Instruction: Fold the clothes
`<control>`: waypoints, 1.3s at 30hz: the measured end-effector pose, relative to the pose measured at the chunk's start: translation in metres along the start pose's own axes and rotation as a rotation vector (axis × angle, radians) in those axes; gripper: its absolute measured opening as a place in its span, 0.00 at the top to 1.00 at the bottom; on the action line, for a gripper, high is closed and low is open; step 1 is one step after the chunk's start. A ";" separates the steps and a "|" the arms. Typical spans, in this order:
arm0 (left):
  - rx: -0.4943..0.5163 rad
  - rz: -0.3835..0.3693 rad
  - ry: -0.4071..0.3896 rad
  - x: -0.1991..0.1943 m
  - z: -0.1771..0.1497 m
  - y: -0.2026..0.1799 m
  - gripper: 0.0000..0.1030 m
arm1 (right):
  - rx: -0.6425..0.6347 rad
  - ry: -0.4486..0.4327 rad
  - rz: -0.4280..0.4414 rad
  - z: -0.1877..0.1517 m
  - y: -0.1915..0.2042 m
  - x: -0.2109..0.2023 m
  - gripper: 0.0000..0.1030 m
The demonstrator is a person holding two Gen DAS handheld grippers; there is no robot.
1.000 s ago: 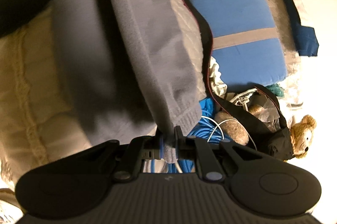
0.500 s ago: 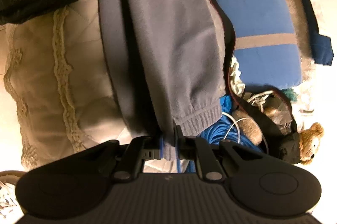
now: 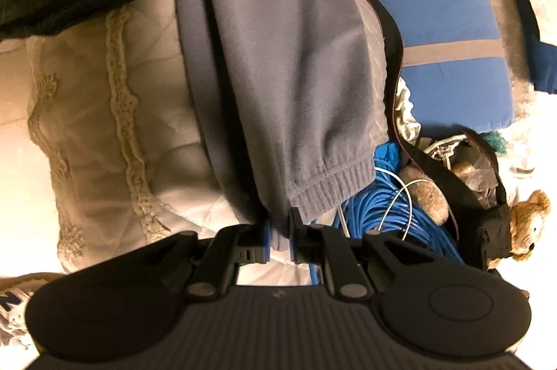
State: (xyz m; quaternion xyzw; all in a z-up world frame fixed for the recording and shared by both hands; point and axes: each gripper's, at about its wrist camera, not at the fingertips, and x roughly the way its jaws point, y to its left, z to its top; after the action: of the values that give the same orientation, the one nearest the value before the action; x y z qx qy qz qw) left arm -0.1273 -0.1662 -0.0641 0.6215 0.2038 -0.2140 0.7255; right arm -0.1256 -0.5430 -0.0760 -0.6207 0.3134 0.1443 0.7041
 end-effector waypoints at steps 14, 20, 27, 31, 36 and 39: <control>0.020 0.013 0.017 -0.003 -0.006 -0.003 0.98 | -0.001 -0.007 0.014 -0.002 0.003 -0.002 0.91; 0.032 0.032 0.036 -0.001 -0.010 -0.004 0.93 | -0.017 0.022 -0.006 0.005 0.005 -0.002 0.56; 0.020 0.062 0.064 0.000 -0.015 0.002 0.72 | 0.104 -0.025 -0.020 0.016 -0.015 -0.026 0.12; 0.038 0.073 0.090 0.002 -0.019 0.003 0.67 | 0.196 -0.092 -0.054 0.030 -0.032 -0.044 0.06; 0.044 0.082 0.122 0.006 -0.025 0.003 0.66 | 0.378 -0.228 -0.055 0.060 -0.055 -0.072 0.01; 0.044 0.092 0.132 0.007 -0.029 0.004 0.62 | 0.492 -0.293 -0.023 0.090 -0.060 -0.083 0.00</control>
State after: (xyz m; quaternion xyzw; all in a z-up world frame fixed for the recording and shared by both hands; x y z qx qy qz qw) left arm -0.1204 -0.1375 -0.0687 0.6587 0.2174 -0.1434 0.7059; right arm -0.1294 -0.4519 0.0258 -0.4071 0.2271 0.1439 0.8729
